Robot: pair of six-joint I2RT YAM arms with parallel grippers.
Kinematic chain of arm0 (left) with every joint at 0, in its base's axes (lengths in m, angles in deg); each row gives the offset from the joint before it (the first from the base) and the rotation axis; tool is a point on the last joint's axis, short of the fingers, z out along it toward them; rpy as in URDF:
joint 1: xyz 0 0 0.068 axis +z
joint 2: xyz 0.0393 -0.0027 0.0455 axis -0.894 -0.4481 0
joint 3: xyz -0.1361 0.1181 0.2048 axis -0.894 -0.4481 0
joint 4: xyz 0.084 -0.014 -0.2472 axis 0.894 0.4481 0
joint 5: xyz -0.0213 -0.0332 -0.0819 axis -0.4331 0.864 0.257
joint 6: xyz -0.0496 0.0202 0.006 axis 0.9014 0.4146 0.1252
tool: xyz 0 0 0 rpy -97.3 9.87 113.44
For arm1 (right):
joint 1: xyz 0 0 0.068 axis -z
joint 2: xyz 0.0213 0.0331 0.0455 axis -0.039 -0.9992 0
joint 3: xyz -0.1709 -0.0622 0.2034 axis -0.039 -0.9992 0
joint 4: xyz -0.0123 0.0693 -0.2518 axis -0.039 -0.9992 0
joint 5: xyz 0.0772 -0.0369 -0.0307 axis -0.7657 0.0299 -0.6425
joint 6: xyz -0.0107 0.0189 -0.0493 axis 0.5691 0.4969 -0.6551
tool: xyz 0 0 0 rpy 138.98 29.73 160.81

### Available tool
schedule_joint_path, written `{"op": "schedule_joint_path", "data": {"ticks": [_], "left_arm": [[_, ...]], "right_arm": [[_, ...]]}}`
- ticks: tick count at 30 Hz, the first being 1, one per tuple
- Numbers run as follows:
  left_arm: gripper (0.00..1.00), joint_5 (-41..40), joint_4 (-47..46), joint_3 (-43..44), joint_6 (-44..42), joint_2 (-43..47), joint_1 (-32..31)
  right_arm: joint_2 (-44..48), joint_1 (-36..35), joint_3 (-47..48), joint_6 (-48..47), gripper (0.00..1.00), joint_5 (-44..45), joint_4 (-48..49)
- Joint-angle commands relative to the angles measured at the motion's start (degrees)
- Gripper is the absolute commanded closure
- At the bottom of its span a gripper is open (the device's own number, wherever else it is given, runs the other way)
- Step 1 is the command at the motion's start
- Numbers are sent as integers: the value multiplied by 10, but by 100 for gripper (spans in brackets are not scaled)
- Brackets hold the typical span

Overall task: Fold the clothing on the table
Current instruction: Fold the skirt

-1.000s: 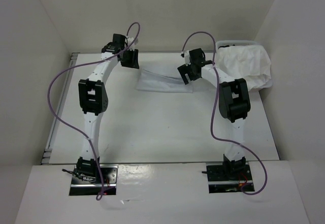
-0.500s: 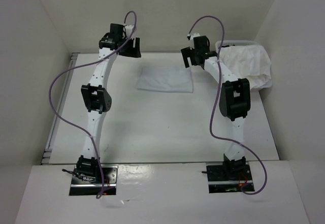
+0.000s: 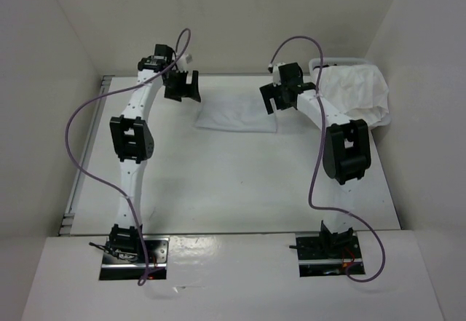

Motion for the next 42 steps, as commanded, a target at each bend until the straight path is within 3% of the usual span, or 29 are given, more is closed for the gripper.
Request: {"op": "schedule_joint_path", "data": {"ticks": [1, 3, 4, 5, 12, 21, 27, 42], "left_arm": [[0, 96, -26, -150, -6, 100, 20], [0, 123, -98, -274, 15, 193, 33], [0, 123, -159, -377, 15, 222, 41], [0, 123, -175, -414, 15, 265, 42], [0, 89, -191, -562, -29, 344, 64], [0, 98, -207, -612, -39, 399, 77], [0, 104, -207, -612, -50, 405, 77], [0, 99, -207, -635, -61, 405, 87]], "right_arm": [[71, -25, -48, -10, 2, -6, 6], [77, -25, -62, 1, 2, -33, -12], [77, -19, -62, 7, 2, -63, -18], [71, -12, -68, 13, 2, -84, -24], [18, 44, -79, 30, 6, -157, -29], [-43, 110, -56, 56, 14, -255, -2], [-69, 116, -40, 56, 15, -304, 1], [-110, 83, 46, 74, 16, -306, -4]]}}
